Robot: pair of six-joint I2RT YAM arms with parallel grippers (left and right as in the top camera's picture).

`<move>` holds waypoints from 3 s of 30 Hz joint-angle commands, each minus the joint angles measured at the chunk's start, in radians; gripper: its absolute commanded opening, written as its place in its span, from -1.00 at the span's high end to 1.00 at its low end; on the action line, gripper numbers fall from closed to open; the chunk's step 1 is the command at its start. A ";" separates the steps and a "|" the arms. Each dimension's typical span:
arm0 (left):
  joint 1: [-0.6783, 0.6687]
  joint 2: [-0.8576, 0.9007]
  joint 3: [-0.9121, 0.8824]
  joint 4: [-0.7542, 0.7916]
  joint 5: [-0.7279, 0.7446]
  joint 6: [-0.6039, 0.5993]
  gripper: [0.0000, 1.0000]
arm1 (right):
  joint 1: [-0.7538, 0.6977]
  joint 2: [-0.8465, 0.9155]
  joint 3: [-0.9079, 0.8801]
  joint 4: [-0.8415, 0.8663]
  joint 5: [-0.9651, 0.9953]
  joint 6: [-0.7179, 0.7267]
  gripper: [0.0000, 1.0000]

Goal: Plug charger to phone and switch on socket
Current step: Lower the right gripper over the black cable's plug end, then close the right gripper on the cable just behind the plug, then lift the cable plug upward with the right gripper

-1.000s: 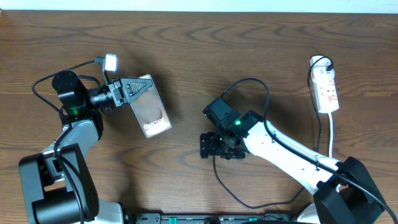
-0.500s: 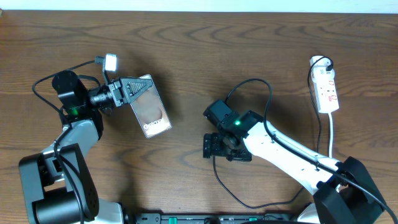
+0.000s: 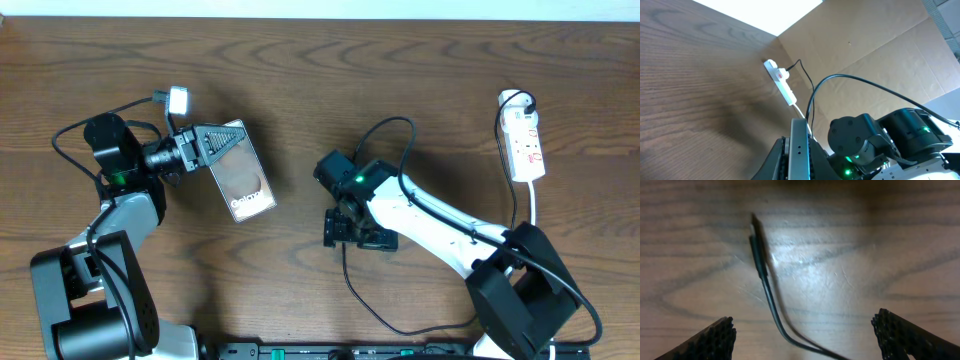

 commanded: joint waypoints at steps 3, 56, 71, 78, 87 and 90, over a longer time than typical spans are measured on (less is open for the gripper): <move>0.004 -0.016 0.012 0.002 0.026 0.005 0.85 | 0.006 0.039 0.020 0.035 0.067 -0.007 -0.87; 0.004 -0.016 0.012 0.002 0.026 -0.002 0.85 | 0.018 0.135 0.020 0.117 0.055 -0.060 0.54; 0.004 -0.016 0.012 0.002 0.026 -0.002 0.85 | 0.003 0.135 0.020 0.122 0.010 -0.030 0.59; 0.004 -0.016 0.012 0.002 0.026 -0.002 0.85 | -0.010 0.135 0.020 0.125 0.010 0.005 0.59; 0.004 -0.016 0.012 0.002 0.026 -0.002 0.85 | -0.054 0.159 0.020 0.125 -0.035 0.003 0.60; 0.004 -0.016 0.012 0.002 0.026 -0.002 0.85 | -0.068 0.192 0.021 0.137 -0.070 -0.029 0.60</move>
